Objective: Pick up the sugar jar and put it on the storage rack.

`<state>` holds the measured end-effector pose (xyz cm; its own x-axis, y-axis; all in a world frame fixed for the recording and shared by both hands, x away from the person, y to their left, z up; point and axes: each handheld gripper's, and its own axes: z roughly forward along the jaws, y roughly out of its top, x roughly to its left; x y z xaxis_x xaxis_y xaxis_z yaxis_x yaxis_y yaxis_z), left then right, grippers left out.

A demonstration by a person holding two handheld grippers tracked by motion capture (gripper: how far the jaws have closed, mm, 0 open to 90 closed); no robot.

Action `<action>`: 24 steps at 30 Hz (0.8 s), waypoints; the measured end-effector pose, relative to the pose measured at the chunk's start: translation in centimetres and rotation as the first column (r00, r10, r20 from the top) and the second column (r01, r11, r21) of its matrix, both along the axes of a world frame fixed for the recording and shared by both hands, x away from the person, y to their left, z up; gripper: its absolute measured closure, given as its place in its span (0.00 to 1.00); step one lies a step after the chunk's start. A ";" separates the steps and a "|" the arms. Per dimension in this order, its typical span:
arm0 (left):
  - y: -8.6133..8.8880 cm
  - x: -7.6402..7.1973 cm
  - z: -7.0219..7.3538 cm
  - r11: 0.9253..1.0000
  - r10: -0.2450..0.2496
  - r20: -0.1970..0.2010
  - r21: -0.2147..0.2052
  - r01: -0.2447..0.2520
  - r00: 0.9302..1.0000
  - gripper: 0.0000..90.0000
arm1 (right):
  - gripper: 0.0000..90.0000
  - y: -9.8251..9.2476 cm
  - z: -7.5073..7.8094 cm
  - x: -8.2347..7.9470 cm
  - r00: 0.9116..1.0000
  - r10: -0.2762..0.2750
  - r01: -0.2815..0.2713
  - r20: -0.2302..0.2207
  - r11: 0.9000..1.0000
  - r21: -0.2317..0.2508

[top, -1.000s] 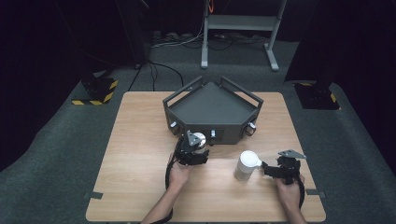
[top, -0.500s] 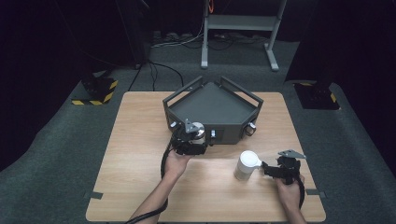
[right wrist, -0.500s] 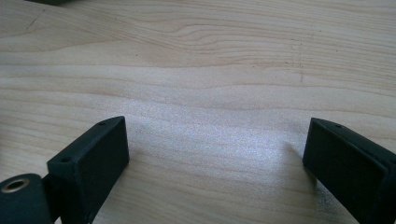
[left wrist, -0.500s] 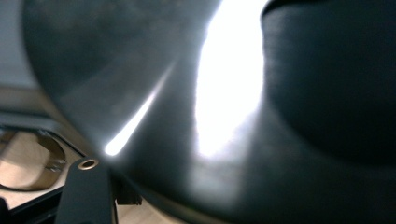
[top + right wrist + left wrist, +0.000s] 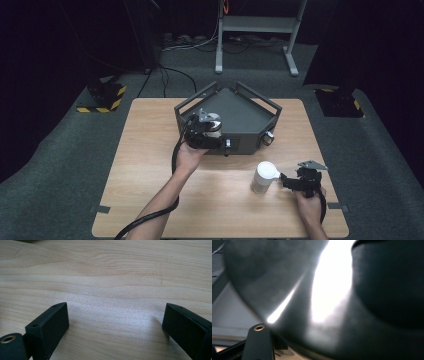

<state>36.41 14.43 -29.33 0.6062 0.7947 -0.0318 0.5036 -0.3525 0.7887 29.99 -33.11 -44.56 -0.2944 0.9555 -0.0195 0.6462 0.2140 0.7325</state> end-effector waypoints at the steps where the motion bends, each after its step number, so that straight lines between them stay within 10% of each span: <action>1: -0.1 0.3 0.2 1.000 0.005 0.000 -0.003 -0.005 1.000 0.35 | 0.07 0.0 0.0 0.0 1.000 0.000 0.000 0.000 1.000 0.000; 10: -0.8 2.2 1.0 0.999 0.045 -0.004 -0.005 -0.045 0.999 0.35 | 0.07 0.0 0.0 0.0 1.000 0.000 0.000 0.000 1.000 -0.001; 11: -1.7 1.9 -0.2 0.988 0.124 0.024 -0.091 -0.121 0.992 0.35 | 0.07 0.0 0.0 0.0 1.000 0.001 -0.001 0.001 1.000 -0.001; 14: -1.6 3.4 1.4 0.997 0.079 -0.010 0.007 -0.079 0.997 0.35 | 0.07 0.0 0.0 0.0 1.000 0.001 -0.001 0.001 1.000 -0.002; 15: -2.3 2.9 0.1 0.987 0.146 0.017 -0.076 -0.145 0.989 0.35 | 0.07 0.0 0.0 0.0 1.000 0.001 -0.001 0.001 1.000 -0.002; 24: -3.8 4.4 -0.8 0.971 0.226 0.020 -0.086 -0.224 0.974 0.35 | 0.07 0.0 0.0 0.0 1.000 0.001 -0.001 0.001 1.000 -0.002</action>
